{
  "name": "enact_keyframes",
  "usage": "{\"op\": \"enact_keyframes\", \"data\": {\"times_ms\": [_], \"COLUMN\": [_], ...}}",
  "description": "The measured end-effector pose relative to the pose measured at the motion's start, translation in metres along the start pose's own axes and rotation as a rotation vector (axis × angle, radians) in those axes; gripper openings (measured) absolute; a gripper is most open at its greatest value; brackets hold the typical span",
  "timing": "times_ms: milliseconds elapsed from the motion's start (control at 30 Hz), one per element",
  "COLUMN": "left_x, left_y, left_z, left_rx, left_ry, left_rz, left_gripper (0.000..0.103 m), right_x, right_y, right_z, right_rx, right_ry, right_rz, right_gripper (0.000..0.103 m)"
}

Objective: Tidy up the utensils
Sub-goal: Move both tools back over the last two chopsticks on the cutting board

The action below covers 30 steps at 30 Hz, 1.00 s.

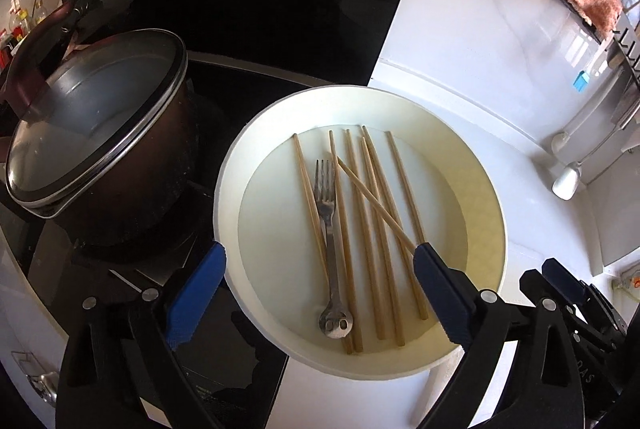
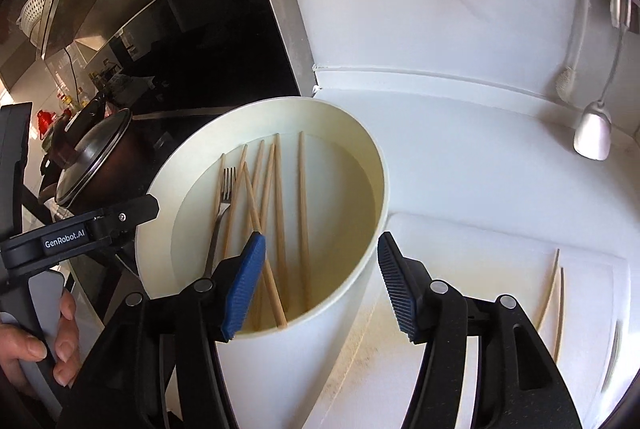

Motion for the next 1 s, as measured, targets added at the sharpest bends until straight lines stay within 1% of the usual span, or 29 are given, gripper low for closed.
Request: {"op": "enact_keyframes", "data": {"times_ms": [133,333,567,767,900,1000], "left_x": [0.013,0.046,0.102,0.155,0.190,0.213], "left_y": [0.007,0.019,0.036,0.053,0.068,0.080], "left_z": [-0.007,-0.017,-0.021,-0.024,-0.024,-0.027], "left_rx": [0.005,0.028,0.017,0.007,-0.012,-0.006], "left_ry": [0.029,0.074,0.174,0.240,0.248,0.238], "left_rz": [0.035,0.162,0.308,0.390,0.420,0.429], "left_gripper": [0.095,0.095,0.095,0.095,0.095,0.095], "right_x": [0.011,0.031,0.074,0.118,0.146,0.166], "right_y": [0.021,0.055,0.100,0.124,0.134,0.139], "right_z": [-0.019,-0.045,-0.079,-0.112,-0.131,-0.144], "right_rx": [0.020,0.066,0.095,0.128,0.153,0.168], "right_ry": [0.039,0.119,0.225,0.302,0.328,0.318], "right_rz": [0.060,0.165,0.292,0.365,0.376,0.368], "right_gripper": [0.056,0.057,0.057,0.057,0.058,0.058]}}
Point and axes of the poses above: each gripper's, at about its wrist camera, not at the fingertips, and z roughly the way its jaws point, x to its right, y to its underside, the point moved 3 cm from there along z, roughly the way its jaws point, and after that the axes turned 9 degrees about z, right-handed, at the moved point
